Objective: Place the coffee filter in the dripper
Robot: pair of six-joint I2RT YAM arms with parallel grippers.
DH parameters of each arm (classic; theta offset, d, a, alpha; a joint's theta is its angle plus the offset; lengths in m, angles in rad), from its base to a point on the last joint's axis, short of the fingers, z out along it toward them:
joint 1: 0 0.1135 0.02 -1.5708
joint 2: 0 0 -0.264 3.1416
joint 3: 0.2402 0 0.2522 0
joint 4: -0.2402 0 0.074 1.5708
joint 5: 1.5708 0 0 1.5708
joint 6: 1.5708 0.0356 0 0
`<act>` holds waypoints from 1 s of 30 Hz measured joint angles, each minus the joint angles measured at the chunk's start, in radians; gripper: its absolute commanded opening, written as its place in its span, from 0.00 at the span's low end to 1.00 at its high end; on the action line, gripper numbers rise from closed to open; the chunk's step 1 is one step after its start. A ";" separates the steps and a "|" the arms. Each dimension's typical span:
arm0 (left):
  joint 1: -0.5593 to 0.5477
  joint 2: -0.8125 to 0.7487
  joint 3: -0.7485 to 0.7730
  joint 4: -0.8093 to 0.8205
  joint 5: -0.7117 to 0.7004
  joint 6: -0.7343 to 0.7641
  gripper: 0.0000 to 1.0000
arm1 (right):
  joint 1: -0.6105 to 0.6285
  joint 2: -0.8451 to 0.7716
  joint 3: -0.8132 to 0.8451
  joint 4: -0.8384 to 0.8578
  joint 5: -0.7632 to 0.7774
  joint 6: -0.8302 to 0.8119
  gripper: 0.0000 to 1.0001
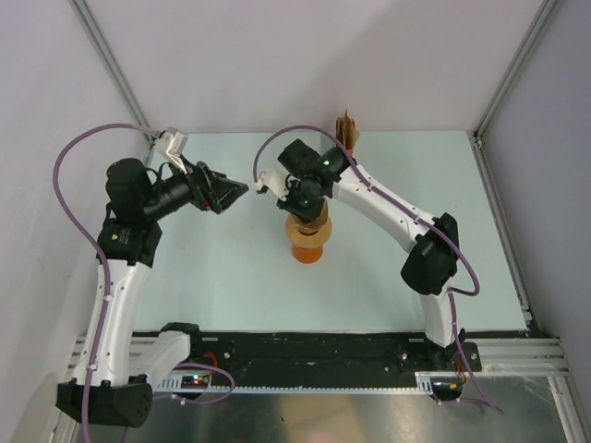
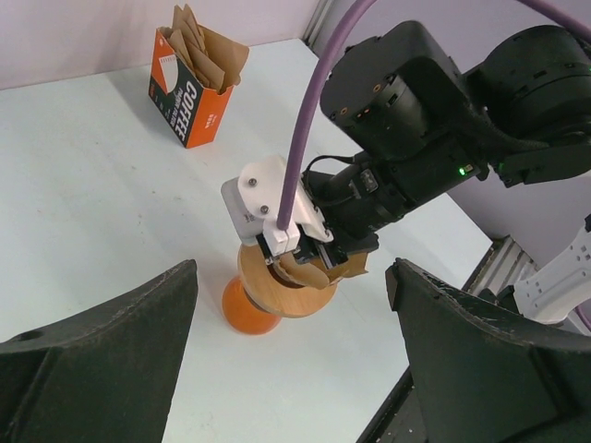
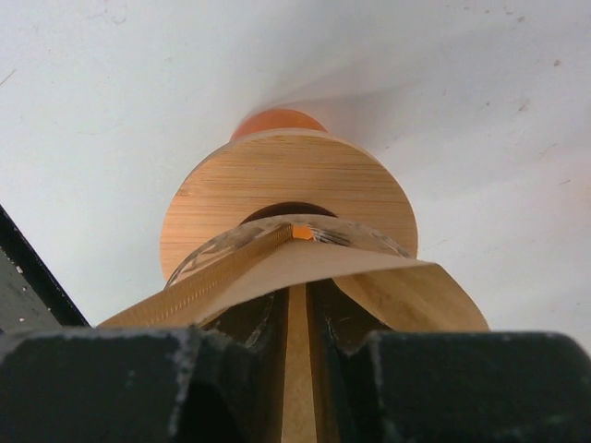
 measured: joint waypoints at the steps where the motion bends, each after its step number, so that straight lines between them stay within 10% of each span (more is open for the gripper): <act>1: 0.000 0.000 0.000 0.001 0.000 -0.002 0.90 | 0.000 0.000 0.011 -0.004 0.002 0.000 0.19; 18: -0.009 0.089 0.000 0.067 0.056 -0.037 0.75 | -0.124 -0.132 0.138 -0.033 -0.120 0.069 0.24; 30: -0.205 0.405 0.006 0.115 0.159 -0.042 0.49 | -0.418 -0.447 -0.340 0.288 -0.632 0.441 0.25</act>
